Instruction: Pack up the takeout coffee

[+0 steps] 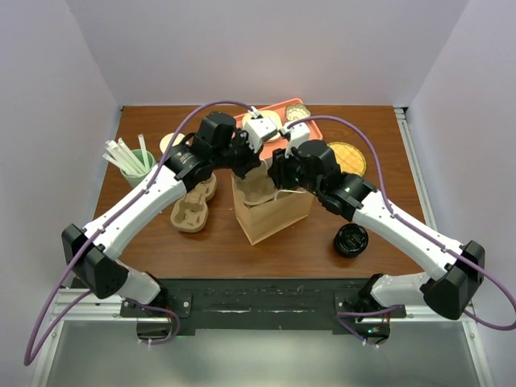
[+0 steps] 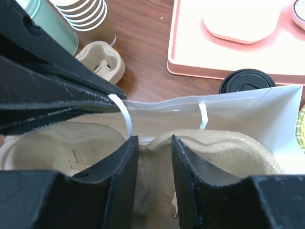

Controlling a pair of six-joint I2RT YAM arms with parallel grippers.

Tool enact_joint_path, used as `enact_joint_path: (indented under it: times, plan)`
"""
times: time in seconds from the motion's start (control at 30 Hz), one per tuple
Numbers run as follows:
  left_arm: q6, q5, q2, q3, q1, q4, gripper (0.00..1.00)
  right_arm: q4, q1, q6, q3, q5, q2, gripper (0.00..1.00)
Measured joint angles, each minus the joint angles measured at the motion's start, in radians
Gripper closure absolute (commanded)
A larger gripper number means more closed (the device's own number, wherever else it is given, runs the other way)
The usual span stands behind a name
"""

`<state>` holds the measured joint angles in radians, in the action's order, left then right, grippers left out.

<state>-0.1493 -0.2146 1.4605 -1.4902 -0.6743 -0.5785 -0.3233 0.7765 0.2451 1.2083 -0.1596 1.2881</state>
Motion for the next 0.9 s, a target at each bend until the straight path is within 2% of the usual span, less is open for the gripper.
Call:
enact_joint_path:
  times: [0.2,0.37,0.67,0.9]
  plan:
    - [0.007,-0.019,0.0,0.0,0.007,0.001,1.0,-0.032,0.0,-0.002,0.03,0.019,0.003,0.51]
    - [0.01,-0.037,0.0,0.0,0.007,0.009,1.0,-0.166,-0.003,0.003,0.227,0.022,0.053,0.45]
    - [-0.003,-0.084,0.0,0.013,0.008,0.026,1.0,-0.501,-0.027,0.061,0.524,-0.083,0.07,0.48]
    - [-0.011,-0.11,0.0,0.023,0.008,0.039,1.0,-0.721,-0.085,0.084,0.55,-0.103,0.075,0.51]
